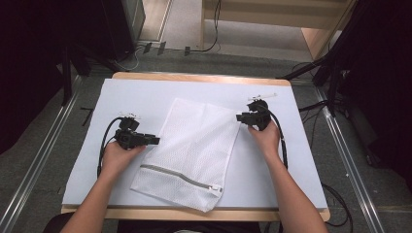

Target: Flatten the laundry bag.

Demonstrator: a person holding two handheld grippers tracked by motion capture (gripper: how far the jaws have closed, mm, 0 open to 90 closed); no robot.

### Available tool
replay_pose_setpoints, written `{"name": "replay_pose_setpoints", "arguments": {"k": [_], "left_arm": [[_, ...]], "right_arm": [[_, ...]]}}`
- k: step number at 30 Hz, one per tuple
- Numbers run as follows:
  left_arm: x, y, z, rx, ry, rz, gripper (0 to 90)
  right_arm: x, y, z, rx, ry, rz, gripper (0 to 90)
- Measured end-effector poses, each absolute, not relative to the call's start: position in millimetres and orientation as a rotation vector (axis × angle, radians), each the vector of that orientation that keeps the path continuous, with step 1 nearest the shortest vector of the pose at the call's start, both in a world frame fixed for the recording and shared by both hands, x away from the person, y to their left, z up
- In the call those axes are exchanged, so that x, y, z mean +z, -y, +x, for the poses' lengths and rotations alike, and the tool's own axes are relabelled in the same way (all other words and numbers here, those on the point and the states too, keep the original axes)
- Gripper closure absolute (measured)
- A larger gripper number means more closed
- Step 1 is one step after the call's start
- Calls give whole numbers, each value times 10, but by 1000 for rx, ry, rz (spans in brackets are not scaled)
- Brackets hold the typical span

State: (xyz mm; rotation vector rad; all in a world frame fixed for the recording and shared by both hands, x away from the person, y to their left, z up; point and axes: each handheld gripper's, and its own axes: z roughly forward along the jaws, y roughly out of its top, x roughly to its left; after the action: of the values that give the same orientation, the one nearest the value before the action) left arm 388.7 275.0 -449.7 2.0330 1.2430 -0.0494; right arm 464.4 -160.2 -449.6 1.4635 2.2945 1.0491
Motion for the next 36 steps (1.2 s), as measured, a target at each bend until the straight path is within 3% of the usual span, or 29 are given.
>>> {"name": "replay_pose_setpoints", "arguments": {"k": [16, 20, 23, 28, 36], "left_arm": [[-4544, -2602, 4159, -42, -1232, 2060, 629], [-4571, -2613, 4205, -76, -1237, 2042, 714], [-4585, -2573, 4221, -85, -1228, 2049, 791], [-4583, -2533, 4242, -89, -1216, 2080, 900], [-4551, -2621, 4262, -74, -1242, 2029, 900]], "right_arm": [[-4614, 1411, 3915, 1071, -2386, 1437, 616], [-4670, 1253, 3723, 1043, -2429, 1396, 603], [-4669, 1144, 3660, 1014, -2437, 1321, 663], [-4668, 1121, 3663, 957, -2424, 1290, 876], [-4635, 1234, 3750, 992, -2458, 1372, 900]]}}
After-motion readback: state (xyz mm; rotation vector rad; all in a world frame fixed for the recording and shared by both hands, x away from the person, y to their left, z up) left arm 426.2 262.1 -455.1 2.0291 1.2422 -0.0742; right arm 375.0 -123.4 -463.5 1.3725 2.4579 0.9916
